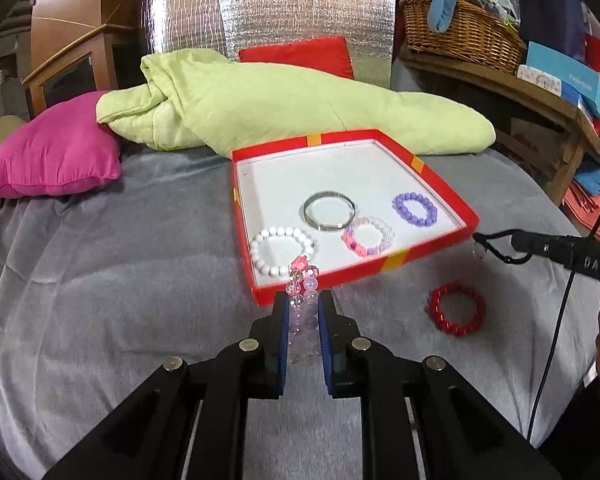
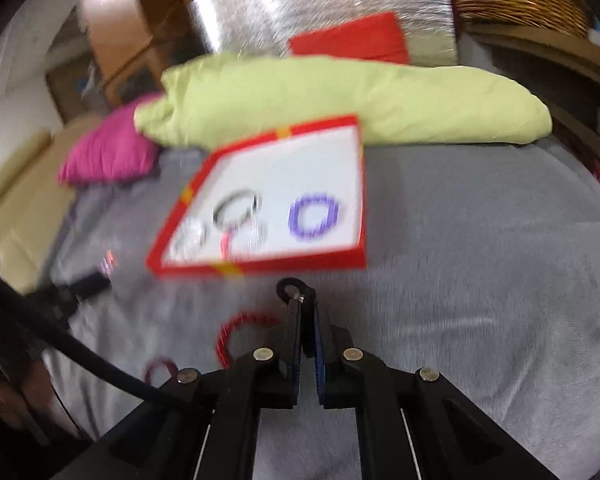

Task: Organize jewelry
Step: 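Carry the pink bracelet into the tray with the left gripper while the right carries the black tie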

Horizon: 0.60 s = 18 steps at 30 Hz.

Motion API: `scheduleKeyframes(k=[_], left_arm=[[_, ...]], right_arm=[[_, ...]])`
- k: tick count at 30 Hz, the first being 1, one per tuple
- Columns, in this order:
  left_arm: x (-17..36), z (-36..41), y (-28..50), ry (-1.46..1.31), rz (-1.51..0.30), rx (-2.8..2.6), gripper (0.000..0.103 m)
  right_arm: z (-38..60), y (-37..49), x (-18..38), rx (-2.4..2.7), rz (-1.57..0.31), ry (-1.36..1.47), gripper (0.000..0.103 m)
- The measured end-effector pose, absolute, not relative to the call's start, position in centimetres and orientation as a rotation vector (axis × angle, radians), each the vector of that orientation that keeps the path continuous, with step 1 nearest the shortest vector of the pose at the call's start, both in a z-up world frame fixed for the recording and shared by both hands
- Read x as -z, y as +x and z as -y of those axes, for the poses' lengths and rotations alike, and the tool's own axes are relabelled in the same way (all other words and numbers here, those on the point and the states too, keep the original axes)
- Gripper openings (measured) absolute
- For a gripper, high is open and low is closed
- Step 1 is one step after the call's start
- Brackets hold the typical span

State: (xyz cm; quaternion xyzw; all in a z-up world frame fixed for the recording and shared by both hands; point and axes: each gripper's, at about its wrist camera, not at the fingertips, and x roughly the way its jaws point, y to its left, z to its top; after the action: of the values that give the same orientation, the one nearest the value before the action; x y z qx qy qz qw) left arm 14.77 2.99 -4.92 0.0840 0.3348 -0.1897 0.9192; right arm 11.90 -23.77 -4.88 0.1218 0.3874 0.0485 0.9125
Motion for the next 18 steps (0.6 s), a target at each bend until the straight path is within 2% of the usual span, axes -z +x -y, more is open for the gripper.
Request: scheduleKeyframes(k=[7, 18], left_arm=[[3.8, -1.6, 18.3, 0.136, -0.652, 0.391, 0.015], [5.3, 0.2, 26.3, 0.138, -0.700, 0.368, 0.015]], right_arm=[[23.7, 15.5, 3.6, -0.109, -0.750, 0.364, 0.006], [22.0, 22.6, 5.5, -0.069, -0.793, 0.397, 0.006]])
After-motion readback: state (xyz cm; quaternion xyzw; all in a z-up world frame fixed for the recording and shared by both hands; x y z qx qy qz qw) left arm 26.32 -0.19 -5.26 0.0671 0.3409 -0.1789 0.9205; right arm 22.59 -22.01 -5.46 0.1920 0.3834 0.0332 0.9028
